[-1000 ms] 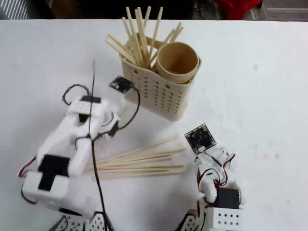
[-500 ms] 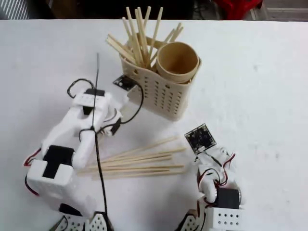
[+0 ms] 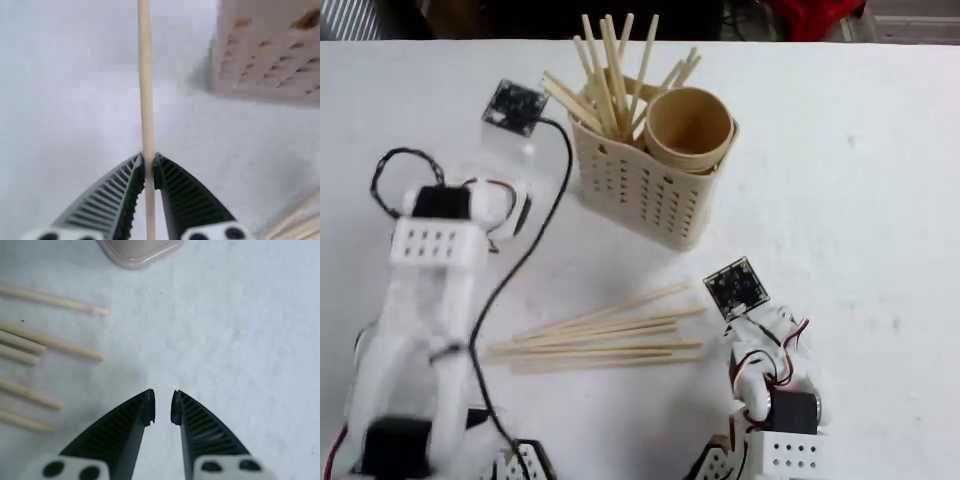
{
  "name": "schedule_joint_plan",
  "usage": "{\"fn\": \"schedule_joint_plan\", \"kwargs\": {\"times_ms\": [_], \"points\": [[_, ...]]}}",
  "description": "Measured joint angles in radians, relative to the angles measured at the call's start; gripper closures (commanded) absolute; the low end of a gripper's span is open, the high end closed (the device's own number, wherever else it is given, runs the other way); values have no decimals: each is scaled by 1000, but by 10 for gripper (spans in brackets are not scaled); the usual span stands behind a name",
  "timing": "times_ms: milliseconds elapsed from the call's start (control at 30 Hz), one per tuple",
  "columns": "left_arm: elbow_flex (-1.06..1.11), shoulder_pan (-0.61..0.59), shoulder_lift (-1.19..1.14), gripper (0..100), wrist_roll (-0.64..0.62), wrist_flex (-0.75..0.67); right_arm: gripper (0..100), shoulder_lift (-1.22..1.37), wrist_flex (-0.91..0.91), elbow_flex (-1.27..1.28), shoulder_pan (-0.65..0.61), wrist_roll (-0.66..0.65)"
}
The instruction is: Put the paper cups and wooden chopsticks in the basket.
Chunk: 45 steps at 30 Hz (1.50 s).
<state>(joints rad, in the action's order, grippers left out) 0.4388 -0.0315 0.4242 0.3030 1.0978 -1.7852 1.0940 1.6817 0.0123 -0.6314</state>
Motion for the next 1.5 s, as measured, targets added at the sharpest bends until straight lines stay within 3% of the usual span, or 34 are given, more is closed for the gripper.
{"fn": "schedule_joint_plan", "kwargs": {"times_ms": [133, 300, 400, 567, 733, 900, 1000, 1367, 1500], "points": [[-112, 75, 149, 978, 2, -49, 929, 0, 0, 0, 0, 0], [-301, 195, 178, 977, -2, -242, 929, 0, 0, 0, 0, 0], [-408, 264, 137, 976, -5, -322, 929, 0, 0, 0, 0, 0], [-646, 285, -54, 976, -61, -333, 929, 0, 0, 0, 0, 0], [-951, 299, -267, 959, -98, -267, 929, 0, 0, 0, 0, 0], [-1234, 305, -445, 871, -252, -166, 929, 0, 0, 0, 0, 0], [-1352, 304, -525, 869, -334, -101, 929, 0, 0, 0, 0, 0], [-1487, 304, -605, 869, -356, -2, 929, 0, 0, 0, 0, 0], [-1488, 304, -605, 869, -356, 95, 929, 0, 0, 0, 0, 0]]}}
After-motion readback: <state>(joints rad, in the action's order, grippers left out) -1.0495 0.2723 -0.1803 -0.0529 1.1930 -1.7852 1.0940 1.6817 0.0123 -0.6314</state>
